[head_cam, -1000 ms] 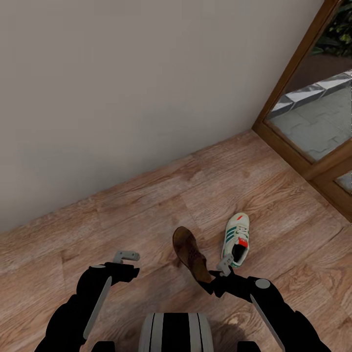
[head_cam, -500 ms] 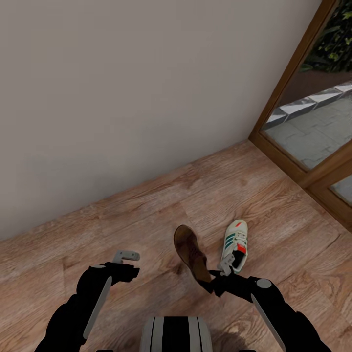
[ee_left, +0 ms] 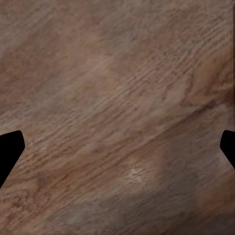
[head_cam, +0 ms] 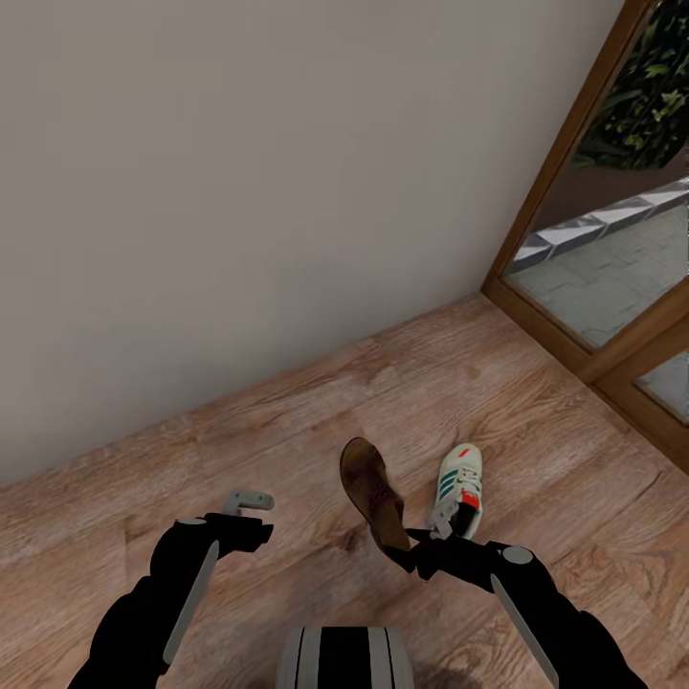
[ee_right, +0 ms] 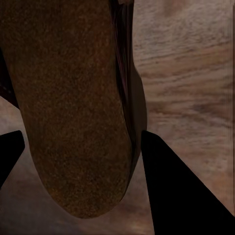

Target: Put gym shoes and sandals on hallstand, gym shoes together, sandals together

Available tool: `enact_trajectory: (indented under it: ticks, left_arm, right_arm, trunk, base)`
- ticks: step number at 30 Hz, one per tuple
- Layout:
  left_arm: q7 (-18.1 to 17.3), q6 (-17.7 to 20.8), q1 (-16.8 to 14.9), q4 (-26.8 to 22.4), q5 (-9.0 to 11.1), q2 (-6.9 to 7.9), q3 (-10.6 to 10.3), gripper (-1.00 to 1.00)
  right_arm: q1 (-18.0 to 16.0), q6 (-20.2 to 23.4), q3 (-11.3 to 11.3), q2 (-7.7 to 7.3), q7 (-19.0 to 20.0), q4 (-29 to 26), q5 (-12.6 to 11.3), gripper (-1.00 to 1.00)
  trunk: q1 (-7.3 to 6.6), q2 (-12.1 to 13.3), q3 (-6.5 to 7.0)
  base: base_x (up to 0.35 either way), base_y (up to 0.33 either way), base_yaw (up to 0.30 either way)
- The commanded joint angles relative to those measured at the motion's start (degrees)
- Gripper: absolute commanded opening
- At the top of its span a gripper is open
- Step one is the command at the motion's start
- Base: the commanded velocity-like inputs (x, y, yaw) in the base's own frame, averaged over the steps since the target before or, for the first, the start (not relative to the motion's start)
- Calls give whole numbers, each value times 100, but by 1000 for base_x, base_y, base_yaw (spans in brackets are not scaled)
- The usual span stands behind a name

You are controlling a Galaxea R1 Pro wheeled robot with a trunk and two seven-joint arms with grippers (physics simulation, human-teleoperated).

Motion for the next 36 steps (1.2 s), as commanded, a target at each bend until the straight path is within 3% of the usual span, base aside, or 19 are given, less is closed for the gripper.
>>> enact_trajectory:
  ticks: [1, 36]
  left_arm:
    - [0, 0, 1, 2, -8, 0, 0, 100]
    - [-1, 0, 1, 40, 2, 0, 1, 100]
  right_arm:
    - [0, 10, 0, -2, 0, 2, -14, -100]
    - [0, 10, -1, 4, -17, -40, -16, -100]
  trunk:
    - [-2, 2, 23]
    - [-93, 48, 798]
  base:
    - [0, 0, 0]
    - [0, 0, 0]
